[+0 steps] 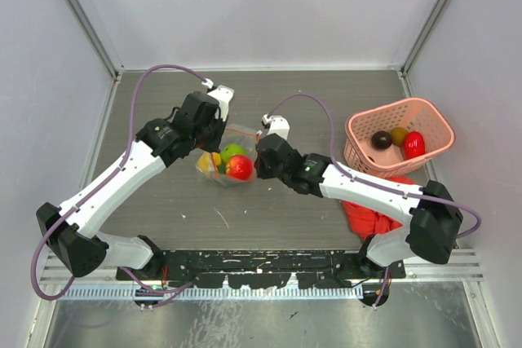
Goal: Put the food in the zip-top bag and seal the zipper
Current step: Place the fake fruit in the zipper food storage bag, then pick up the fake fruit from the bin.
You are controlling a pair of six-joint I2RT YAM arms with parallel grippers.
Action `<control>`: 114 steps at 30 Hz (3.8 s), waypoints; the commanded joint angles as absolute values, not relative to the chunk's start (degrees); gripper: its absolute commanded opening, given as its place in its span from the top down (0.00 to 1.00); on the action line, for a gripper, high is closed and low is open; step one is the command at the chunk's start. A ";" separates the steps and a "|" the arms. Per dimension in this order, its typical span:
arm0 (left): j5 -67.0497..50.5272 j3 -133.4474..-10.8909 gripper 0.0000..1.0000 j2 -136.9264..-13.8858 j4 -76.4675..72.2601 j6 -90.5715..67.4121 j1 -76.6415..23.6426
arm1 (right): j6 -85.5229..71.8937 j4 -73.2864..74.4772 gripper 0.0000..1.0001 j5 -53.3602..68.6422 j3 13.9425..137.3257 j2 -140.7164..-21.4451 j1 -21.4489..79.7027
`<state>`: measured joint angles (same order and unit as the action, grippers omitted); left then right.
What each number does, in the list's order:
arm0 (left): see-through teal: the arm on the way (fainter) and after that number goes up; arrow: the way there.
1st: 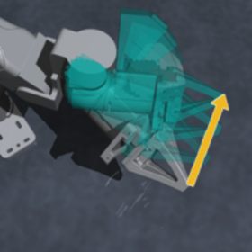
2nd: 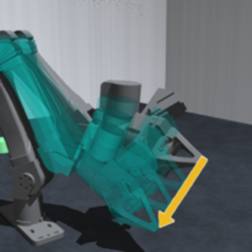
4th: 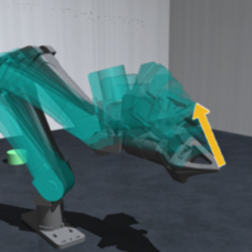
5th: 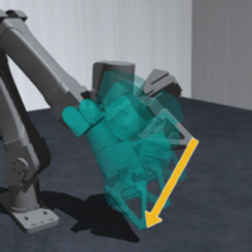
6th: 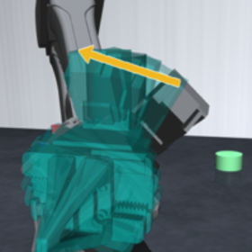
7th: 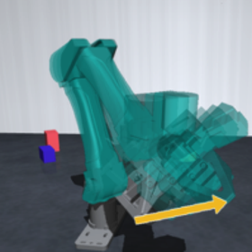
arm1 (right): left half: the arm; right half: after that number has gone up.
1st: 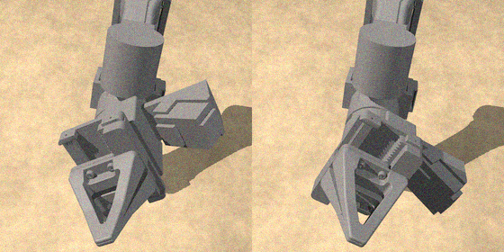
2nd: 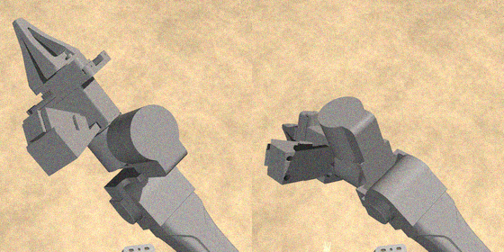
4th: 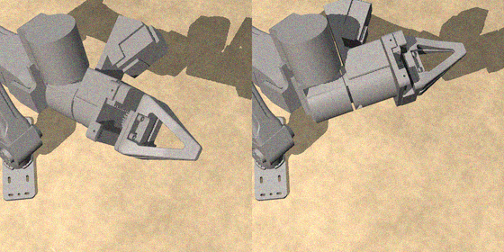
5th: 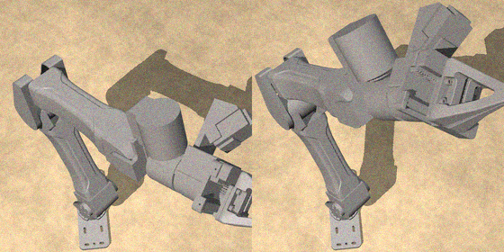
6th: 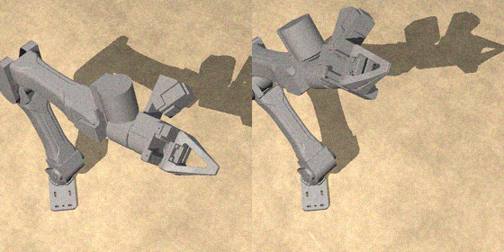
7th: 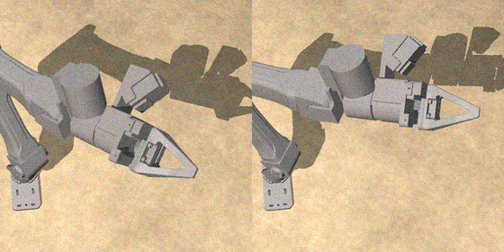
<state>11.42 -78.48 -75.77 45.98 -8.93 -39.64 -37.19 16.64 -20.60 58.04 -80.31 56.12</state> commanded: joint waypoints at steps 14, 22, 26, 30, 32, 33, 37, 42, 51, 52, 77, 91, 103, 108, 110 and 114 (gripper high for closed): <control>14.29 -80.97 1.00 -75.57 45.70 -9.91 -39.04 | -41.43 48.86 1.00 -26.47 92.35 -92.33 52.84; 13.72 -81.08 1.00 -75.06 45.79 -9.93 -38.95 | -42.68 53.26 1.00 -25.19 91.24 -94.90 47.90; 12.96 -81.21 1.00 -75.10 45.70 -9.93 -38.92 | -41.95 52.83 1.00 -24.18 92.08 -95.88 47.64; 13.24 -81.21 1.00 -75.06 45.70 -10.01 -38.86 | -40.69 51.97 1.00 -20.84 94.17 -96.35 47.64; 13.49 -81.16 1.00 -75.06 45.79 -9.94 -38.77 | -39.71 50.93 0.97 -18.85 94.66 -95.89 47.64; 13.72 -81.21 1.00 -75.06 45.83 -9.99 -38.71 | -39.22 50.63 0.95 -18.13 94.86 -95.58 47.64; 14.70 -81.37 1.00 -75.23 46.21 -10.18 -38.65 | -37.36 50.32 0.79 -17.06 95.39 -94.38 47.60; 14.92 -81.35 1.00 -75.26 46.23 -10.31 -38.58 | -33.99 50.36 0.54 -14.73 95.95 -92.50 47.55; 14.84 -81.46 1.00 -75.51 46.32 -10.34 -38.51 | -29.07 51.62 0.27 -13.36 95.41 -85.72 42.63; 14.85 -81.47 1.00 -75.54 46.32 -10.35 -38.55 | -28.94 52.17 0.25 -13.89 95.10 -84.75 41.20; 13.91 -81.29 1.00 -75.67 46.14 -10.28 -38.51 | -20.13 55.71 0.04 -1.03 81.47 -76.32 -4.00; 14.06 -81.30 1.00 -75.78 46.14 -10.18 -38.57 | -19.94 47.04 0.04 2.23 68.22 -83.37 -12.82; 13.54 -81.13 1.00 -75.94 45.97 -9.97 -38.54 | -19.49 41.91 0.02 3.51 63.39 -90.81 -12.79; 13.53 -81.08 1.00 -75.99 45.97 -9.96 -38.53 | -19.82 40.68 0.03 4.05 62.22 -93.24 -12.75; 13.54 -81.12 1.00 -75.94 45.97 -9.88 -38.54 | -19.93 40.76 0.05 4.63 61.99 -94.03 -12.75; 13.53 -81.19 1.00 -75.86 45.97 -9.92 -38.54 | -19.95 40.59 0.07 5.30 62.06 -94.31 -12.74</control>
<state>13.72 -78.63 -76.20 47.42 -9.82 -38.87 -20.03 41.39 3.64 61.84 -94.83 -12.62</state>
